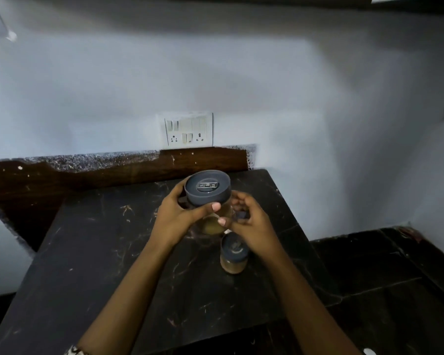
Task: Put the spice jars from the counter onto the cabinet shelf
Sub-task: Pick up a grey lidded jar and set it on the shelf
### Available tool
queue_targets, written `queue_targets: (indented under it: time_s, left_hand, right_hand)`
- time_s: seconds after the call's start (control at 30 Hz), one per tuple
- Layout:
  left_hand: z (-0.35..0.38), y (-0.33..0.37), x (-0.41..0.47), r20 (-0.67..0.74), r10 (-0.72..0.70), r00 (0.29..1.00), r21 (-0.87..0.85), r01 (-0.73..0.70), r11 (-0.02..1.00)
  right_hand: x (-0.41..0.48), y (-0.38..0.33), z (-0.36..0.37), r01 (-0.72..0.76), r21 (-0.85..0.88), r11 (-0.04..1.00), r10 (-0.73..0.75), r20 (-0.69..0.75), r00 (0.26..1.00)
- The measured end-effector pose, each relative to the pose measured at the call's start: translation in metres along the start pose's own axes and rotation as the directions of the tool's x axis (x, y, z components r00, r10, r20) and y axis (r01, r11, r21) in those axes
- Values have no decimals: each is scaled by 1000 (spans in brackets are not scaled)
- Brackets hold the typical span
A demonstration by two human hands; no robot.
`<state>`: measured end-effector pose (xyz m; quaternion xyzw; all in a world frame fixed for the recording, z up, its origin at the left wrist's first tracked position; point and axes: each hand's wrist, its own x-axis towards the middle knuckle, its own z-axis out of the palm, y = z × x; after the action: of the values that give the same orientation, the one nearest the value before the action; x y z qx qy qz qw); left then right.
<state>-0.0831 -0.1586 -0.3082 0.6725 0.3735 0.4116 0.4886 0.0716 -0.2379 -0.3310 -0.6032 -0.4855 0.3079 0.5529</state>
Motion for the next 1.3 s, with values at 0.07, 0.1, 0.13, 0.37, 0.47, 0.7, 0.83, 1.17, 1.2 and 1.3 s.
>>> queue_targets:
  time_s: [0.07, 0.1, 0.13, 0.37, 0.47, 0.7, 0.83, 1.17, 1.2, 1.3]
  left_hand:
    - [1, 26, 10, 24, 24, 999, -27, -23, 999]
    - [2, 37, 15, 40, 36, 999, -47, -34, 998]
    - [4, 48, 19, 58, 50, 997, -68, -46, 997]
    - [34, 105, 58, 80, 153, 985, -50, -149, 988]
    - [51, 111, 80, 59, 221, 974, 151, -227, 962]
    - [71, 128, 121, 4, 206, 979, 200, -203, 959]
    - [71, 140, 137, 84, 158, 984, -64, -153, 986]
    - [109, 125, 154, 78, 127, 989, -304, -98, 948]
    - [108, 125, 157, 93, 123, 988, -349, -83, 933]
    - [104, 126, 167, 160, 98, 982, -504, -4, 864]
  right_hand:
    - [8, -21, -15, 28, 98, 995, -33, 46, 998]
    - [13, -30, -21, 35, 128, 991, -45, 73, 996]
    - [18, -39, -27, 37, 153, 988, -53, 101, 993]
    - [71, -72, -66, 104, 282, 954, -143, 120, 982]
    - [93, -80, -77, 169, 224, 960, -179, 24, 984]
    - [125, -91, -104, 264, 90, 960, -266, 11, 964]
    - [142, -97, -130, 210, 235, 949, -252, 169, 953]
    - [155, -98, -128, 277, 261, 925, -275, -45, 960]
    - [155, -98, -131, 283, 243, 928, -280, -46, 959]
    - [158, -100, -147, 243, 280, 929, -259, 19, 966]
